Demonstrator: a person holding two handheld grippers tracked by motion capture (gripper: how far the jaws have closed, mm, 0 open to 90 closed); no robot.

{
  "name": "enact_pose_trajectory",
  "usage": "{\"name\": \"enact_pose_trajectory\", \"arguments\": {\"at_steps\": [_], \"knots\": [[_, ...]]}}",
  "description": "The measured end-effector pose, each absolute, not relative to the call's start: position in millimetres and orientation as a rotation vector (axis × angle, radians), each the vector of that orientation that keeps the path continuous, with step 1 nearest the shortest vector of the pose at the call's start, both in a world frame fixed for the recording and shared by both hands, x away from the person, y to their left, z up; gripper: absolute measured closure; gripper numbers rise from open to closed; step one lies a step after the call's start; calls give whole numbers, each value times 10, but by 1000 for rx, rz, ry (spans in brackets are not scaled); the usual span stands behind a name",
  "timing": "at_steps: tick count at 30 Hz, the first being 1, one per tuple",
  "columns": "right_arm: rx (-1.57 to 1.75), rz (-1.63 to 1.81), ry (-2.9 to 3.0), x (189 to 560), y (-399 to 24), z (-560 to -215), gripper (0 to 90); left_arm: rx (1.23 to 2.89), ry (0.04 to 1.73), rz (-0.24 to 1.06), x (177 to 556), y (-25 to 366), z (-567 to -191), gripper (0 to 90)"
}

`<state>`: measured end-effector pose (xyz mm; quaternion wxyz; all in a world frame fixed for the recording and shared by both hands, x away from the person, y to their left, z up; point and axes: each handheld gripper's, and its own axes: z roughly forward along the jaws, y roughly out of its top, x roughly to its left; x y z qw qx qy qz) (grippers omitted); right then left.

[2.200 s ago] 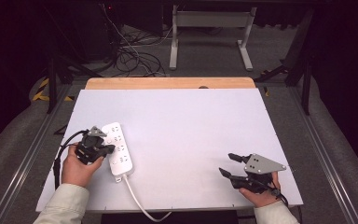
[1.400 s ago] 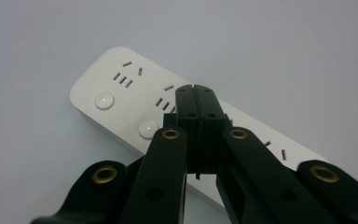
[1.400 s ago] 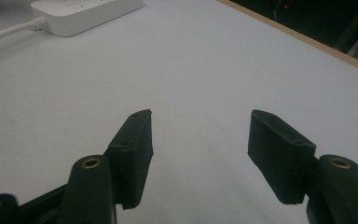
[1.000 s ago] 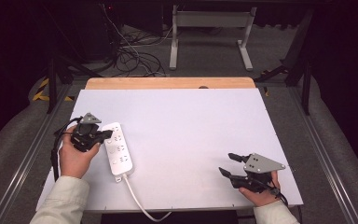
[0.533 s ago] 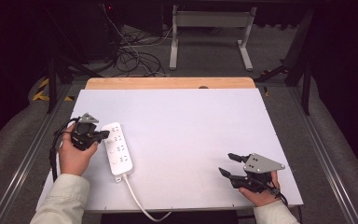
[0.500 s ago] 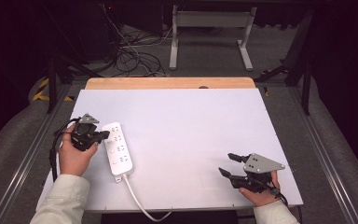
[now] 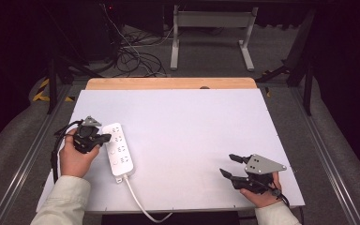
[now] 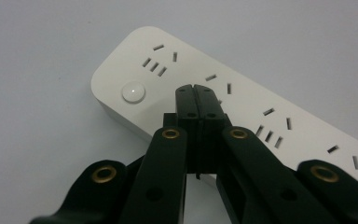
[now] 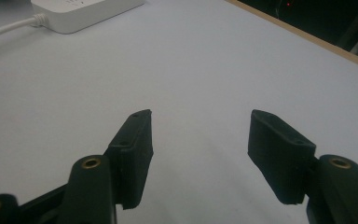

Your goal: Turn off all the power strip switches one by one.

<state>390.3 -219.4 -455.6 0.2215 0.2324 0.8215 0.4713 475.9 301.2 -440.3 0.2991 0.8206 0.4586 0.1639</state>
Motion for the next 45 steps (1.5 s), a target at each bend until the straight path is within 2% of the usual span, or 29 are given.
{"name": "enact_pose_trajectory", "arguments": {"at_steps": [14, 45], "knots": [[644, 1301, 2272, 3905, -2193, -4559, 410, 2213, 1223, 447, 4791, 2983, -4472, 900], [642, 1299, 2276, 3903, -2192, -4561, 410, 2150, 1238, 425, 4783, 3014, -4538, 900]]}}
